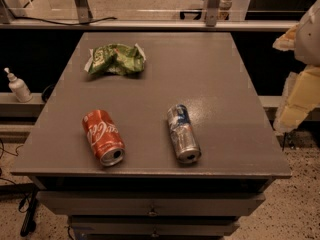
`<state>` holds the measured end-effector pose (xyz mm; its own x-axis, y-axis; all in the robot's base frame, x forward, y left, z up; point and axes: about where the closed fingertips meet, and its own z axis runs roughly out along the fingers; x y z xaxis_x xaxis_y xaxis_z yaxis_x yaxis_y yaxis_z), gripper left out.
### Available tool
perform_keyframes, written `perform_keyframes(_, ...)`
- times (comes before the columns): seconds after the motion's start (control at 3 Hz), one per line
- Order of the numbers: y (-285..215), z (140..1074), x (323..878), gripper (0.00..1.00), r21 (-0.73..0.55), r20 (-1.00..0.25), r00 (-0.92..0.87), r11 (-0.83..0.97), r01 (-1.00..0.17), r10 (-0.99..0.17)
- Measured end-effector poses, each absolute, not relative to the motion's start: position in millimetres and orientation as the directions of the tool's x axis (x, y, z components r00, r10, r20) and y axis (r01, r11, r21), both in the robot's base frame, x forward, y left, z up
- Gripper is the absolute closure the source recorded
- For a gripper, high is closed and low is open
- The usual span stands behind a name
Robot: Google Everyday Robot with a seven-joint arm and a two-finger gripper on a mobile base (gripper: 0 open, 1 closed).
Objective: Place redbull can upright
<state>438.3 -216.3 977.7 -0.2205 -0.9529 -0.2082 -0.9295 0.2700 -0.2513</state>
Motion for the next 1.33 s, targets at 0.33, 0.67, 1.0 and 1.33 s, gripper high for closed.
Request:
perform_keyframes(0.33,-216.2,977.7,438.3,0.00,-0.251,-0.208,-0.220,0.270,-0.929,-0.953)
perform_keyframes(0.67,-204.9,965.8,456.0,0.00,-0.245,-0.243,-0.245,0.303,-0.921,-0.939)
perform_keyframes(1.0,-186.8,943.5,472.3,0.00,-0.187,-0.283,-0.333,0.392,-0.901,-0.899)
perform_keyframes(1.33,-172.0,937.0,473.1,0.00,-0.115,-0.336,-0.459,0.520,-0.846,-0.822)
